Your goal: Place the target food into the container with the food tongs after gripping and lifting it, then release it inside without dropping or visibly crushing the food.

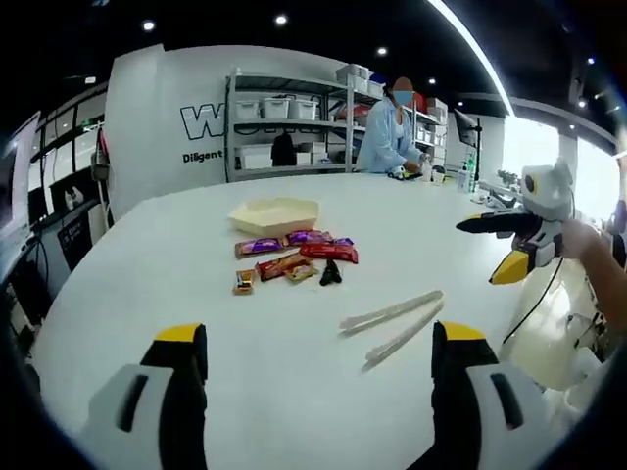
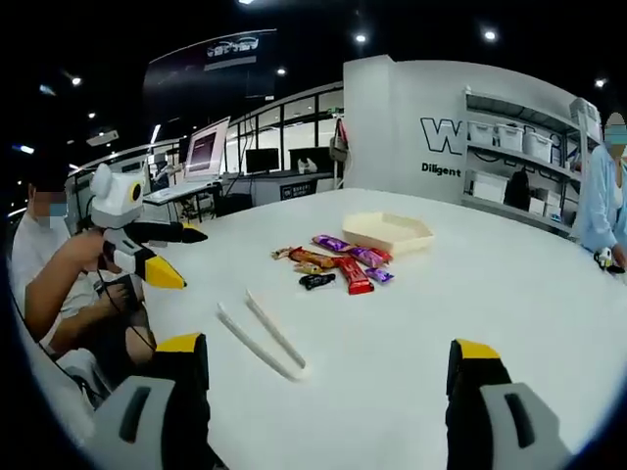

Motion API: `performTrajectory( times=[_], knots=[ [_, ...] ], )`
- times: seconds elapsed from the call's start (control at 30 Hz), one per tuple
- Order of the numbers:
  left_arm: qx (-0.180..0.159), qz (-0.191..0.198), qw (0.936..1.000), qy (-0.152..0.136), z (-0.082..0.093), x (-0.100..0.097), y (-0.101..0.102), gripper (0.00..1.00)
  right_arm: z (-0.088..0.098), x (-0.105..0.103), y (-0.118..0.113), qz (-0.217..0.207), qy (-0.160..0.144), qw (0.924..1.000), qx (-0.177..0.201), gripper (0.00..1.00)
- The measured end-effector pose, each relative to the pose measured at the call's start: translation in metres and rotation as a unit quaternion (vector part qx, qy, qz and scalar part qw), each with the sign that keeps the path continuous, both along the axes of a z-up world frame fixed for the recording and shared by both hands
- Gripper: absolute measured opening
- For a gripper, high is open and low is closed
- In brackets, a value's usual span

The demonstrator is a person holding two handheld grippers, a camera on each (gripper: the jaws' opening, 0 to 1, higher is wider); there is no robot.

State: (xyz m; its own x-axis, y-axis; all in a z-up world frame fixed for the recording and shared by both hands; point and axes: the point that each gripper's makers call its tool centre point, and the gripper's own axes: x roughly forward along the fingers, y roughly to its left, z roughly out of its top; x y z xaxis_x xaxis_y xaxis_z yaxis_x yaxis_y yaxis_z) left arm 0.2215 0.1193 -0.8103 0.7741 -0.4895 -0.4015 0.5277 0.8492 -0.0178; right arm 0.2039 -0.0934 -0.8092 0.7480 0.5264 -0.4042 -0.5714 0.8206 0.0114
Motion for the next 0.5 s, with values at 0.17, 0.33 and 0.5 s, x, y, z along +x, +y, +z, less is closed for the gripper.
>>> performTrajectory(
  times=[0.17,0.33,0.5],
  knots=[
    [0.007,0.000,1.0000,0.005,-0.0033,-0.0017,-0.0007,0.95,0.0031,-0.0002,-0.0010,0.001,-0.003,1.0000,0.000,1.00],
    [0.012,-0.001,0.9999,0.010,-0.0074,-0.0032,-0.0019,0.95,0.0050,-0.0014,-0.0007,0.003,-0.007,1.0000,0.002,1.00],
    [0.009,-0.002,0.9999,0.011,-0.0081,-0.0046,-0.0033,0.96,0.0059,-0.0023,-0.0003,0.004,-0.009,1.0000,0.002,1.00]
  ],
)
